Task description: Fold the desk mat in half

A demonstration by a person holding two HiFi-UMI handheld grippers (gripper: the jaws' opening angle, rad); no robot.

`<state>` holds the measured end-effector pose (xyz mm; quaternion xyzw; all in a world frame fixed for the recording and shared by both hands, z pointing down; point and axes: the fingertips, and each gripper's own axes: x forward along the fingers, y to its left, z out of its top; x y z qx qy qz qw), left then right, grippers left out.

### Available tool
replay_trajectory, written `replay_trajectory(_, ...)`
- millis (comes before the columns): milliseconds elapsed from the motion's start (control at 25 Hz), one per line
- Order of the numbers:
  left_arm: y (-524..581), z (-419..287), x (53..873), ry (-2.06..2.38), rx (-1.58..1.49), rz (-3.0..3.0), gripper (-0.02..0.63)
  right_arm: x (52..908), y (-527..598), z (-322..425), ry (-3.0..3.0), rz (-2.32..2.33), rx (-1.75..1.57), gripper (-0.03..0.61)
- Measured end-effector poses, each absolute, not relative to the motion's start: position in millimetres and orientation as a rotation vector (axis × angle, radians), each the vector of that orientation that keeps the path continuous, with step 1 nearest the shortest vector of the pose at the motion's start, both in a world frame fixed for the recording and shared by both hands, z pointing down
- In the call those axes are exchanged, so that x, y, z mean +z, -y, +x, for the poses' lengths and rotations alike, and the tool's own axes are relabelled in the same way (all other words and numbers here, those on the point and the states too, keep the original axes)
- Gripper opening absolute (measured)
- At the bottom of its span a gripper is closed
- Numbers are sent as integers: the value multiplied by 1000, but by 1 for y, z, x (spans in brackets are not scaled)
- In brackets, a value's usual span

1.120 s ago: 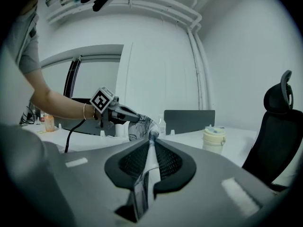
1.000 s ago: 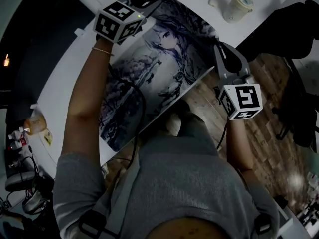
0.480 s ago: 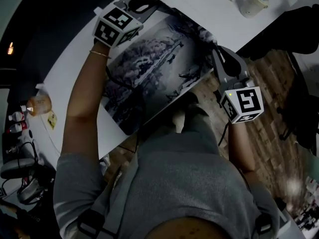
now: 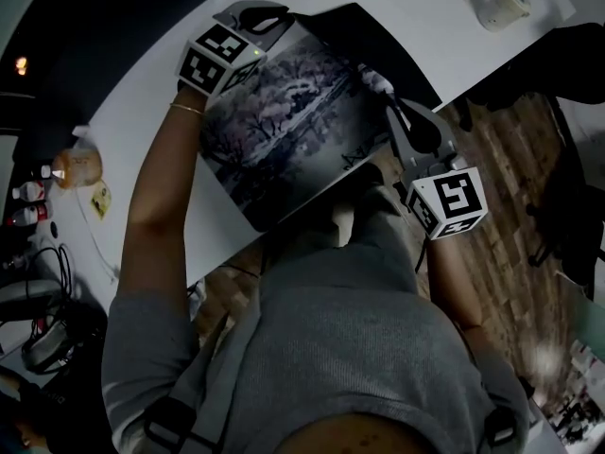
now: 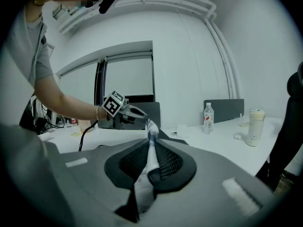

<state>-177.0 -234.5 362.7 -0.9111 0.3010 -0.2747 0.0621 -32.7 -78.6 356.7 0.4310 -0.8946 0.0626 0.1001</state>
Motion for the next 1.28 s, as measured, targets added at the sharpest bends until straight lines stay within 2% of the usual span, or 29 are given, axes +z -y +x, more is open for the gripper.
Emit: replay_trajectory(1280,131,-341,466,-1139,-1042,-2724,52,434,-27,-191,2664,702,226,37)
